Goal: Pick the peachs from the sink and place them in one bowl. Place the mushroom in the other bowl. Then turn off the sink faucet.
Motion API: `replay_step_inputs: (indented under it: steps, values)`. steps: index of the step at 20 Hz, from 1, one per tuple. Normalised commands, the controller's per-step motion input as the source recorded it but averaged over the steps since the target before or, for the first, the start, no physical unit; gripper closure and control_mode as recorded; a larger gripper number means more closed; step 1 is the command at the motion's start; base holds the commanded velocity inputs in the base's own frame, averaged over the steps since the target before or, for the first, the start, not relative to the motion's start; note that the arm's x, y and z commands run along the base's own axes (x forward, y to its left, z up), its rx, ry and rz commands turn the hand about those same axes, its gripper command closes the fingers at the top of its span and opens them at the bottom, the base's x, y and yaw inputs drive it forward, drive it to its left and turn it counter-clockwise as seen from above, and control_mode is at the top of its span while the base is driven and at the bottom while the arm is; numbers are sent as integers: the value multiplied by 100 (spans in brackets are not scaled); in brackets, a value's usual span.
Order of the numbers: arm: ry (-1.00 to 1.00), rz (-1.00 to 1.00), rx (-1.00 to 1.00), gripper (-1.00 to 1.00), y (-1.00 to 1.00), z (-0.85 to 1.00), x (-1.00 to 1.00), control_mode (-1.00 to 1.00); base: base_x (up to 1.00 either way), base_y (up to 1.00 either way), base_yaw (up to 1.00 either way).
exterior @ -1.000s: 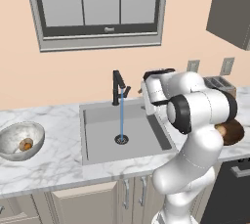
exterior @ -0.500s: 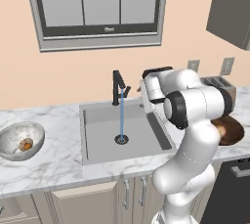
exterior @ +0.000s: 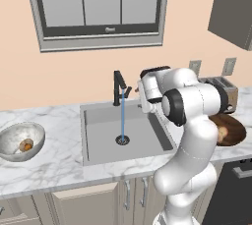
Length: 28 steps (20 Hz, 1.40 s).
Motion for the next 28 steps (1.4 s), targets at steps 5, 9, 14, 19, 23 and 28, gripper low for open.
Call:
replay_step_inputs:
  steps: [5,9,14,19,23,28]
  values:
    - [0,0,2,-100,0,-11,24,-100,0,0,0]
    - [0,0,0,-100,8,-16,33,-100,0,0,0]
    - [0,0,0,-100,17,-21,56,-100,0,0,0]
    - [0,0,1,-100,5,-18,44,-100,0,0,0]
    - [0,0,3,-100,-4,-8,10,-100,0,0,0]
    - [-4,0,5,-100,-29,0,0,-100,0,0,0]
